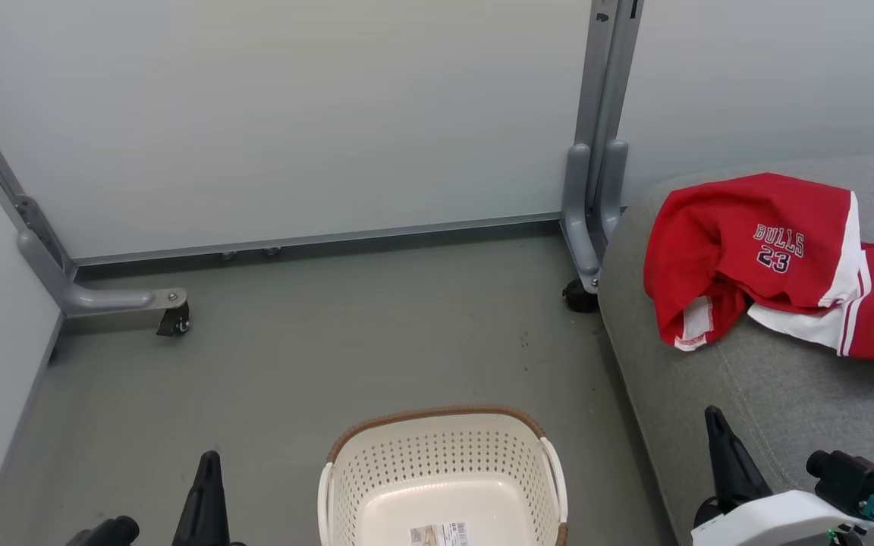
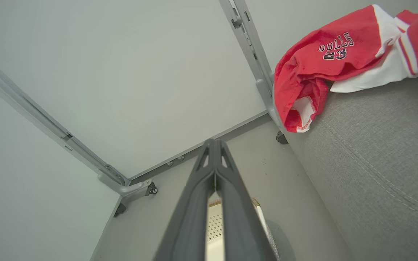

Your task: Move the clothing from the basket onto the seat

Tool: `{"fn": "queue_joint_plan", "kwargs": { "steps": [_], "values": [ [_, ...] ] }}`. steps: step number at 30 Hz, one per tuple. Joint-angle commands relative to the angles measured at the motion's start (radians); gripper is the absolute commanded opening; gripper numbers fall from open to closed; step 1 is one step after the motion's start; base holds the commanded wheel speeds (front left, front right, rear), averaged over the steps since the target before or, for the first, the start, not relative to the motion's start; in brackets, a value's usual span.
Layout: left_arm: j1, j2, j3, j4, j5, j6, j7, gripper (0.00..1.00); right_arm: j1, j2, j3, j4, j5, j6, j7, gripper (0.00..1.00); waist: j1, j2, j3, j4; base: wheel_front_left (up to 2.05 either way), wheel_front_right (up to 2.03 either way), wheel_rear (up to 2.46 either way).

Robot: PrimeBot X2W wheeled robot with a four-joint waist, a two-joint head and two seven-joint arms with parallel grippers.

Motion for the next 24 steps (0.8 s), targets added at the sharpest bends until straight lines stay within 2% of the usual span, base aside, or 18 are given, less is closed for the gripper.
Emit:
{"fn": "queue_joint_plan", "kwargs": {
  "steps": [1,24],
  "values": [
    [-0.041,0.012,0.010,-0.008,-0.041,-0.007,0.007,0.00,-0.035,-0.010,-0.007,-0.008,0.044,0.000,0.008,0.00,0.0001,0.0000,0.002,0.000,0.00,0.00,0.00],
    [-0.117,0.018,0.054,0.028,-0.354,-0.035,0.081,0.00,-0.096,-0.015,-0.041,0.018,0.370,0.000,0.084,0.00,0.0001,0.0000,0.030,0.004,0.00,0.00,0.00]
  ]
}}
